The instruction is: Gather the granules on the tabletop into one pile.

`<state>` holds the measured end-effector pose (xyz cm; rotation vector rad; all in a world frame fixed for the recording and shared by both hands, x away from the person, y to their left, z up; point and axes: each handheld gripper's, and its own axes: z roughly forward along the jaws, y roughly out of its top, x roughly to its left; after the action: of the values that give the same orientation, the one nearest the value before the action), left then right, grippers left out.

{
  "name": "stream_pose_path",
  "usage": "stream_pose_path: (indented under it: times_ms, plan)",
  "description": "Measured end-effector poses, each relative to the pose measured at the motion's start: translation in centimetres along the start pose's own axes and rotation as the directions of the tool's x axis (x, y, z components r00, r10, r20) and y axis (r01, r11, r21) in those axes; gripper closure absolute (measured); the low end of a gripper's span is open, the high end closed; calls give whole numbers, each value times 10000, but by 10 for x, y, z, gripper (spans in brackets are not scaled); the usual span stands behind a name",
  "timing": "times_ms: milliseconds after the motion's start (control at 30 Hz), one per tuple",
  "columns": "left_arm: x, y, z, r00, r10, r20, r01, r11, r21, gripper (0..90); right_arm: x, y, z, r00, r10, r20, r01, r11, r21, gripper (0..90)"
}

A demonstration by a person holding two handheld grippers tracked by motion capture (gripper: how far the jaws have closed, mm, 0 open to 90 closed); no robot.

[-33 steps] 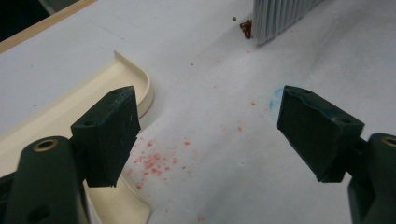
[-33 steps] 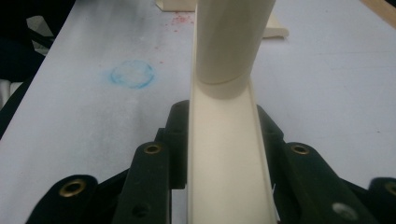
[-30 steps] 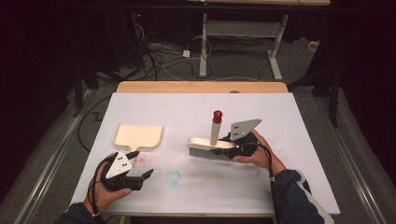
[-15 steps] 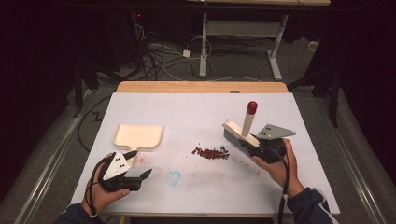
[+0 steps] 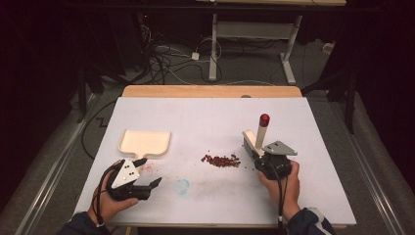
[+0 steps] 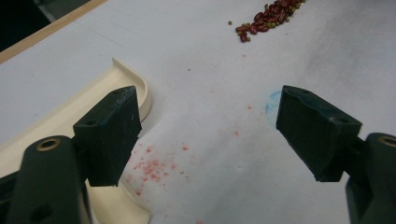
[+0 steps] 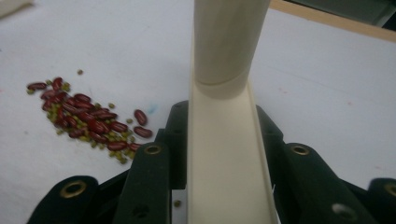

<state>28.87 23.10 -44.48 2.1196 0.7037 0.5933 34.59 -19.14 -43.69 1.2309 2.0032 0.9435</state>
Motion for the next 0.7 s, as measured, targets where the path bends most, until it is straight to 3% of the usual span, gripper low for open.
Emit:
stream_pose_path:
  times_ms: [333,400,500,567,700]
  plan:
    - [-2,1,1,10000,-60,75,60,10000,52,216,51,15,22,9988,-455,195,463,9981,-401,673]
    - [-2,1,1,9999,126,42,-126,9999,64,216,52,18,23,9996,-266,97,270,9983,-507,673]
    - [-2,0,0,10000,-38,87,37,9999,93,216,53,21,22,9996,-276,37,278,9981,-556,673]
    - [-1,-1,-1,10000,-8,18,8,10000,-17,216,52,22,21,9987,-504,124,511,9968,-609,673]
    - [-1,-1,-1,10000,18,-31,-18,10000,-9,216,45,26,20,9990,-453,20,453,9955,-832,673]
